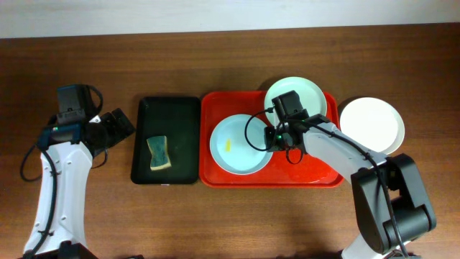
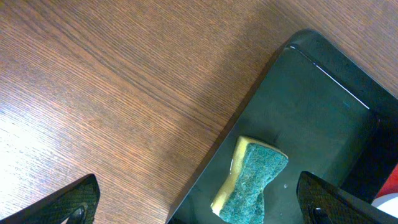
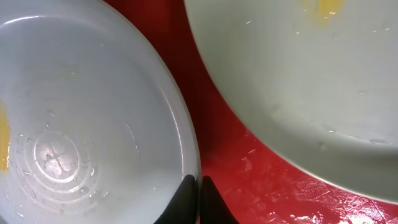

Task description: Clean dirty plates on tray and stack at the side

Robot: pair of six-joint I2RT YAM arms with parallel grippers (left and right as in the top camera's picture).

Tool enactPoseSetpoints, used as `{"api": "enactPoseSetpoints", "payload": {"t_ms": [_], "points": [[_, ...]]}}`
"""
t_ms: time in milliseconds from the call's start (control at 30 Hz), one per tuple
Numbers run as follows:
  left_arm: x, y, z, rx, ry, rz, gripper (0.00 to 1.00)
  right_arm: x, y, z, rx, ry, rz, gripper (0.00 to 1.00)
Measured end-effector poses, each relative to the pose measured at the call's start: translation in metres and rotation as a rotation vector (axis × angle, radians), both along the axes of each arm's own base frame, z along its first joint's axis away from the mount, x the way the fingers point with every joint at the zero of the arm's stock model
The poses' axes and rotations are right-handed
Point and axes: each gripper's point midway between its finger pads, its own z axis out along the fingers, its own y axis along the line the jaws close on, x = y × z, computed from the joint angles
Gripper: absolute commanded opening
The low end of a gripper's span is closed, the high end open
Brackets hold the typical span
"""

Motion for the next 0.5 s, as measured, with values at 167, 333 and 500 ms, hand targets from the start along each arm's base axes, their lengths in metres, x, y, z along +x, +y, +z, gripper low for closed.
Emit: {"api": "enactPoseSetpoints", "payload": {"t_ms": [167, 333, 500], "points": [[0.000, 0.000, 0.000, 0.000, 0.000, 0.000, 0.99, 0.000, 0.000, 0.000, 0.002, -0.001, 0.001, 0.05], [-0.010, -0.005, -0.005, -0.027, 0.043, -0.007, 0.99, 0.001, 0.001, 0.000, 0.003, -0.003, 0.001, 0.06], [-0.019, -0.020, -0.009, -0.082, 0.084, -0.076, 0.50, 0.001, 0.001, 0.000, 0.004, -0.006, 0.001, 0.05]]}}
